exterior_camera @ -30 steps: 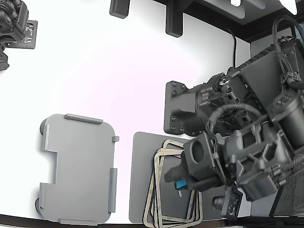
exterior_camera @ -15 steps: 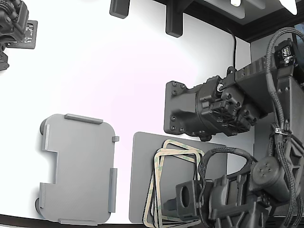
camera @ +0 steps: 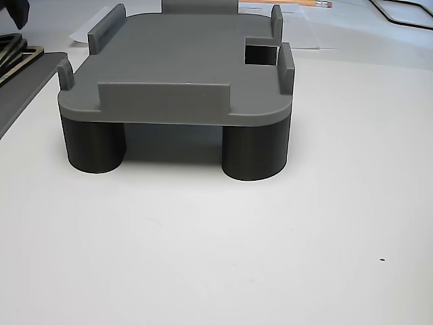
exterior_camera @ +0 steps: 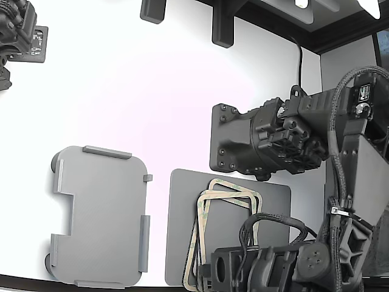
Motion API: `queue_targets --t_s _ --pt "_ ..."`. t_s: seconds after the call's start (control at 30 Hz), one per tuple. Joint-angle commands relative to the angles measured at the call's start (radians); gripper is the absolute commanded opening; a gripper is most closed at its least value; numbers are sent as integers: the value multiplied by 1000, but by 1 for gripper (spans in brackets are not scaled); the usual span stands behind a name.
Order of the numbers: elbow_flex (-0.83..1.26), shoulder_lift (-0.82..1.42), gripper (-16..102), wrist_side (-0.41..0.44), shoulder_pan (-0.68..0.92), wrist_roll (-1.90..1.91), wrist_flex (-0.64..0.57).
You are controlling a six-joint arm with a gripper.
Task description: Move top rectangular frame to the holder.
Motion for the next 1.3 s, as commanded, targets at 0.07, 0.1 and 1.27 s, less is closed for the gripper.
queue_targets --t_s 0.07,0.1,1.27 --pt "-72 -25 100 -11 -9 -17 11" --pt "-74 -31 100 -14 -8 -18 11" --pt "-173 -143 66 -3 -5 -11 51"
